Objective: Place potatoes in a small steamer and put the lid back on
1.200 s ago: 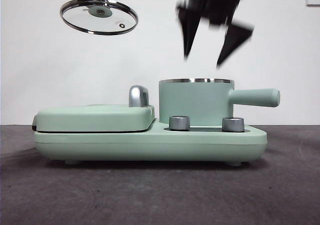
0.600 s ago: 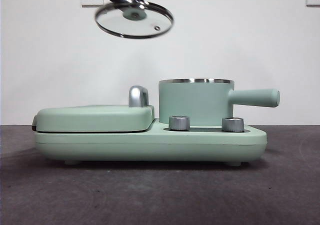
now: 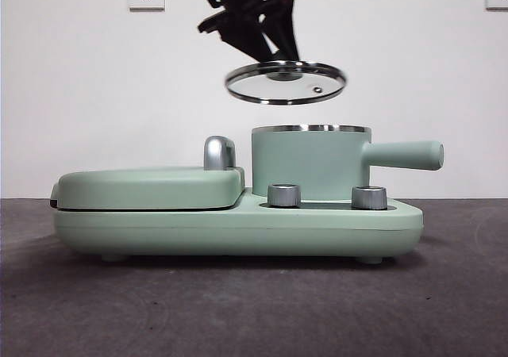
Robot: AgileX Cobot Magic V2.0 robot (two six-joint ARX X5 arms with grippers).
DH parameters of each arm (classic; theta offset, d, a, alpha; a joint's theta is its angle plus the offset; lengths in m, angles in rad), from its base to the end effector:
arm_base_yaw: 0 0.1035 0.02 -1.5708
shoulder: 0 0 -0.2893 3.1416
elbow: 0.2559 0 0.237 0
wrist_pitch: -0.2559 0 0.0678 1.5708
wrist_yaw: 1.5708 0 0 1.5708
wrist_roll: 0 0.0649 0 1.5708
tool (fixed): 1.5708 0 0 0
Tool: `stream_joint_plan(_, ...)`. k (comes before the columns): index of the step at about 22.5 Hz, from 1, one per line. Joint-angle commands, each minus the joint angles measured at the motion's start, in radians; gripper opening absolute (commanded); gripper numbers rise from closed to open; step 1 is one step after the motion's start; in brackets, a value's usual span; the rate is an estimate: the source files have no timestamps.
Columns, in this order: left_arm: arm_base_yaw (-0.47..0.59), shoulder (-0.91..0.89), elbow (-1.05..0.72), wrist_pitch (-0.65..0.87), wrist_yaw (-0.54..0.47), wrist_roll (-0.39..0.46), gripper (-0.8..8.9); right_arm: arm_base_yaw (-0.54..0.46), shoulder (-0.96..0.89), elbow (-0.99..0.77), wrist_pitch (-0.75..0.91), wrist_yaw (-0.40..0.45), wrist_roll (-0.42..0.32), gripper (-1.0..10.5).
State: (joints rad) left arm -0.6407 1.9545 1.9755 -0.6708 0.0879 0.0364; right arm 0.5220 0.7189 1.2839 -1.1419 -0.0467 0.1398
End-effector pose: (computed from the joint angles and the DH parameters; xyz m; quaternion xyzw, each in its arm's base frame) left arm 0.3668 -0.2806 0.3564 0.1032 0.3009 -0.3432 0.8838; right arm 0.0635 0.0400 0.3951 -0.0025 0.2946 0.2490 0.9226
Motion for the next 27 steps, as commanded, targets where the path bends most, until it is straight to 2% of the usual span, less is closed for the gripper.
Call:
stream_joint_plan(1,-0.023,0.036,0.037,0.069,0.006,-0.003,0.08,0.006,-0.102,-0.082,0.035,0.027,0.031,4.3)
stream_joint_plan(6,-0.043,0.096,0.037,0.111,0.005,0.003,0.08,0.006,-0.227,-0.152,0.031,0.048,0.064,4.3)
stream_joint_plan(9,-0.043,0.117,0.037,0.127,-0.022,0.005,0.08,0.006,-0.231,-0.152,0.032,0.048,0.07,4.3)
stream_joint_plan(27,-0.042,0.15,0.037,0.14,-0.022,0.027,0.07,0.006,-0.231,-0.152,0.027,0.048,0.077,4.3)
